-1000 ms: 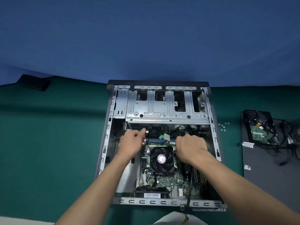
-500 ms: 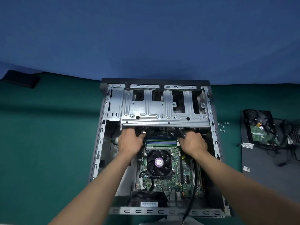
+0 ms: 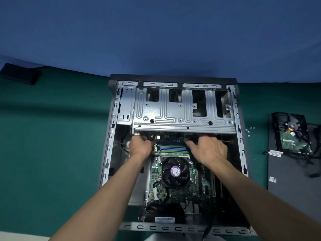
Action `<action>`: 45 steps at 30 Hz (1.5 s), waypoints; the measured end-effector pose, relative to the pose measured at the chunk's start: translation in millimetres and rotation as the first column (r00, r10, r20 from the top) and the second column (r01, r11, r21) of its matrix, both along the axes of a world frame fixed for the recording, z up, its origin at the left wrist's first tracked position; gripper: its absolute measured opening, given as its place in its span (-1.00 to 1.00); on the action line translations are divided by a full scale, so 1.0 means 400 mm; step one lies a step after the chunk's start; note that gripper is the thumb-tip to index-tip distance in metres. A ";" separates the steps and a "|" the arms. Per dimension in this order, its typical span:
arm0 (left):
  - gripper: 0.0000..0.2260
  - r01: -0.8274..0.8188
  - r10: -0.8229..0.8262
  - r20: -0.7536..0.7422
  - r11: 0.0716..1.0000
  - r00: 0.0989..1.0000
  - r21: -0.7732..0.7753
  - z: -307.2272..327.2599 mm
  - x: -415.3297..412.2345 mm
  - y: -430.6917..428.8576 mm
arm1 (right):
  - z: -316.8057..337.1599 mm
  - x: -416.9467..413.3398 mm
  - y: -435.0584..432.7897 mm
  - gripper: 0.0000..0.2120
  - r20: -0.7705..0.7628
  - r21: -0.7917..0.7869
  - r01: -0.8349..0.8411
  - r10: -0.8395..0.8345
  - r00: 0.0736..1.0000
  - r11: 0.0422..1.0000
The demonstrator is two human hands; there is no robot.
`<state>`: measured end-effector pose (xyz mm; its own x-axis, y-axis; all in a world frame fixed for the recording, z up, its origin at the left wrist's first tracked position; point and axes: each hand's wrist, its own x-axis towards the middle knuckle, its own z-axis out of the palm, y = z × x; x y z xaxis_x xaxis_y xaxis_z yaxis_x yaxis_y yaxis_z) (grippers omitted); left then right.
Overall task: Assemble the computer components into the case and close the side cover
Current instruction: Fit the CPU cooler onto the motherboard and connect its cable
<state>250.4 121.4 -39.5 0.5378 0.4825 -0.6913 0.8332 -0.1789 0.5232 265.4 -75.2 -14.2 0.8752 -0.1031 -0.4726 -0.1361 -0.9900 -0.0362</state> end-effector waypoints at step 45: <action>-0.88 0.149 -0.150 -0.023 0.988 0.988 -0.026 0.008 0.012 0.036 | -0.075 0.042 0.107 -0.60 -0.169 0.285 -0.381 0.437 0.883 0.880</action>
